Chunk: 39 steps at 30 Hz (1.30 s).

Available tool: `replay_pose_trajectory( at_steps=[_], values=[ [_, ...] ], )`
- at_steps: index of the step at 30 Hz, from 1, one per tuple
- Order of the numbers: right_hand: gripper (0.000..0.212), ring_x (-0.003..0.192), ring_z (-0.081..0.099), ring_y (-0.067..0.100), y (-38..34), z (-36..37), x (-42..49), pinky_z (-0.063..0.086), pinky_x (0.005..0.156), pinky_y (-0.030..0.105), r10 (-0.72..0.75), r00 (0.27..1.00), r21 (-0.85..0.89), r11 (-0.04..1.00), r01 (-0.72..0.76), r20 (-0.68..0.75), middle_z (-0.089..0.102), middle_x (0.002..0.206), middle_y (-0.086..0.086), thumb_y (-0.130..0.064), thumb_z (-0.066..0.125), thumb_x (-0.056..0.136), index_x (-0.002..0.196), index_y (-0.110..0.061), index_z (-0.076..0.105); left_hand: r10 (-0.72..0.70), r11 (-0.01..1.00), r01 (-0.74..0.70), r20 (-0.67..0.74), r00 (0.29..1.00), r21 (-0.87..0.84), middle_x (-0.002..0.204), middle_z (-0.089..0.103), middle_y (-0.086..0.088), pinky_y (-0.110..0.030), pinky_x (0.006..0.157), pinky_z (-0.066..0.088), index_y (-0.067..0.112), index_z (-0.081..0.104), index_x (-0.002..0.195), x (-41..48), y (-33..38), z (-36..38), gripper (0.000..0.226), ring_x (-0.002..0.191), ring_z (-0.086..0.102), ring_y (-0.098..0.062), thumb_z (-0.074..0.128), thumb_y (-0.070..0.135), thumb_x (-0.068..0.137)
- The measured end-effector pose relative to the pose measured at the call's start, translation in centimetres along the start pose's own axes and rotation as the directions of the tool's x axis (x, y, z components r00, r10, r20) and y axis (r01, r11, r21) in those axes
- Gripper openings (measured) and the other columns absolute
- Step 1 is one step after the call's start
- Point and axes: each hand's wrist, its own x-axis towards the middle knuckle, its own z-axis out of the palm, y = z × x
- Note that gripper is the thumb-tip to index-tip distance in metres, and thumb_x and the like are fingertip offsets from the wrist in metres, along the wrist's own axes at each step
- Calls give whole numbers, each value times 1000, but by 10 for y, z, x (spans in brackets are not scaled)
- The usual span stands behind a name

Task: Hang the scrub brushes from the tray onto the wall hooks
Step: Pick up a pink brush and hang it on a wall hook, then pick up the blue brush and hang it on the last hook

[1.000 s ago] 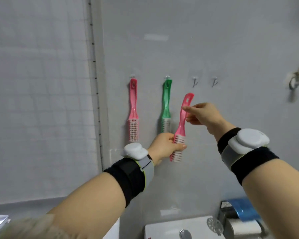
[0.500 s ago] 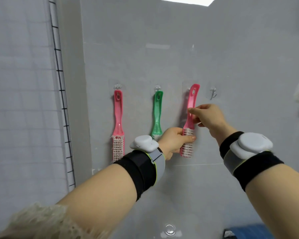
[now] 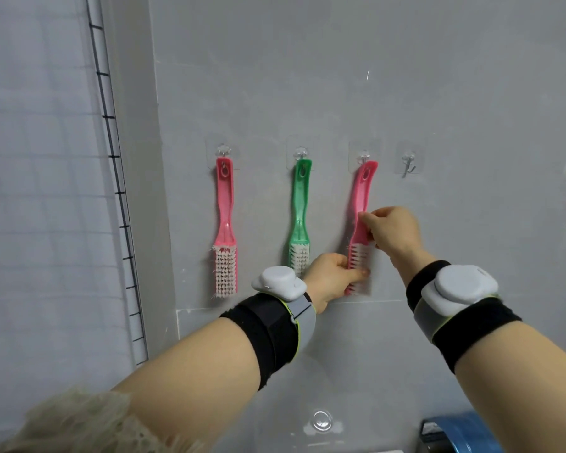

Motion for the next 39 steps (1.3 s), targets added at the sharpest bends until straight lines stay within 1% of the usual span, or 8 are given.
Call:
replay_pose_trajectory(
  at_steps=[4, 6, 9, 15, 23, 27, 32, 39],
  values=[
    [35, 76, 62, 30, 7, 6, -25, 43, 61, 33, -15, 993, -93, 996, 4, -121, 68, 77, 9, -42, 51, 86, 80, -10, 65, -62, 994, 57, 51, 997, 96, 113, 65, -12, -31, 84, 50, 6, 53, 126, -27, -29, -4, 49, 94, 60, -21, 68, 22, 83],
    [35, 95, 59, 34, 12, 11, -41, 47, 76, 39, -66, 984, -113, 992, 47, -167, 66, 98, 14, -40, 51, 87, 95, -8, 63, -128, 988, 118, 95, 987, 104, 122, 62, -13, -33, 91, 51, 4, 44, 135, -43, -49, -8, 62, 105, 62, -22, 69, 25, 82],
    [39, 112, 48, 35, 15, 22, -74, 39, 94, 42, -89, 981, -178, 982, 58, -173, 56, 119, 17, -38, 52, 87, 112, -9, 57, -218, 973, 205, 119, 969, 108, 112, 61, -9, -35, 92, 51, 4, 47, 130, -71, -77, -23, 55, 95, 60, -19, 68, 24, 83],
    [34, 109, 49, 34, 14, 52, -149, 38, 93, 40, -51, 997, -195, 980, 39, -57, 61, 113, 13, -35, 54, 87, 107, -9, 58, -284, 953, 267, 125, 950, 141, 84, 58, 1, -26, 76, 52, 6, 58, 116, -129, -109, -72, 36, 77, 58, -10, 67, 23, 85],
    [21, 92, 62, 33, 17, 136, -270, 48, 83, 40, 88, 954, -146, 988, -47, 286, 69, 91, 10, -31, 56, 85, 90, -12, 64, -323, 904, 302, 23, 946, 303, 84, 59, -6, -28, 77, 51, 7, 62, 100, -234, -143, -152, 22, 79, 56, -15, 65, 24, 86],
    [21, 80, 58, 24, 39, 169, -344, 37, 67, 27, 196, 754, -245, 968, -48, 627, 62, 81, 6, -27, 59, 87, 88, -7, 65, -413, 805, 390, -50, 910, 447, 111, 66, -14, -38, 91, 50, 6, 62, 113, -296, -188, -183, 41, 101, 63, -25, 69, 31, 81],
    [32, 93, 62, 21, 74, 195, -445, 48, 82, 31, 329, 415, -406, 908, 109, 848, 69, 101, 7, -37, 64, 83, 97, -9, 70, -540, 589, 395, -21, 841, 705, 123, 63, -7, -31, 97, 42, 10, 59, 120, -371, -263, -209, 50, 113, 58, -22, 66, 40, 81],
    [30, 72, 56, 11, 91, 203, -509, 40, 56, 22, 415, 277, -482, 840, 250, 867, 62, 81, -8, -48, 75, 64, 78, -24, 63, -634, 540, 380, 67, 770, 751, 115, 66, -2, -26, 89, 47, 15, 58, 119, -418, -309, -209, 61, 104, 61, -17, 74, 45, 69]
  ],
)
